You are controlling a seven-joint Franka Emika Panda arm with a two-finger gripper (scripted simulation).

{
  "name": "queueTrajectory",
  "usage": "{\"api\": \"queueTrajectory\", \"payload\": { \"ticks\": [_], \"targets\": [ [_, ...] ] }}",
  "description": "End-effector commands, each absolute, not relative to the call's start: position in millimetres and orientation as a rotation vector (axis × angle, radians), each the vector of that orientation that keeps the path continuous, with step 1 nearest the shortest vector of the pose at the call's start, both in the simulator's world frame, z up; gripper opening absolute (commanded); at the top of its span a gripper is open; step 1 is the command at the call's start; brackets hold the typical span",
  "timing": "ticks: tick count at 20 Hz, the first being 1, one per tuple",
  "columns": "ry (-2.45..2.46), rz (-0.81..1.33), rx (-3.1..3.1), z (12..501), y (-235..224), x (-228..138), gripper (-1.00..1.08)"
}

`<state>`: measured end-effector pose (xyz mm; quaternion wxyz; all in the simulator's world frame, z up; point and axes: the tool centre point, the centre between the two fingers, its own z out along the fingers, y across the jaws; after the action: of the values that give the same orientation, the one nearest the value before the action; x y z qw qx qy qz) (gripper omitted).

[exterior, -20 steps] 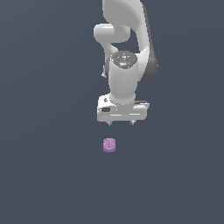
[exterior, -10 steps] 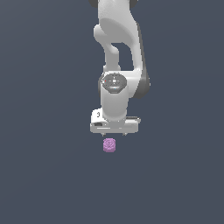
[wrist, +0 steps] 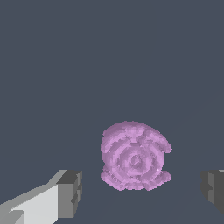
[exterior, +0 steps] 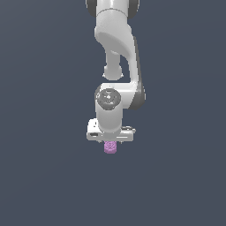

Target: Pick up the object and move it to a goal position.

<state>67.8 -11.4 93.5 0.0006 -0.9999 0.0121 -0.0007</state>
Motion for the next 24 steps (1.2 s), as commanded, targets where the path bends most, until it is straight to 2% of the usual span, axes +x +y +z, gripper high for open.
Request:
{"api": "queueTrajectory", "payload": {
  "ticks": [1, 21, 22, 24],
  "targets": [
    [0.04, 0.0, -3.141, 90.8, -13.1, 69.3, 1.0],
    [0.04, 0.0, -3.141, 40.6, -13.1, 69.3, 1.0],
    [0.04, 0.0, -3.141, 40.6, -13.1, 69.3, -1.0],
    [0.04, 0.0, -3.141, 40.6, -13.1, 69.3, -1.0]
  ]
}}
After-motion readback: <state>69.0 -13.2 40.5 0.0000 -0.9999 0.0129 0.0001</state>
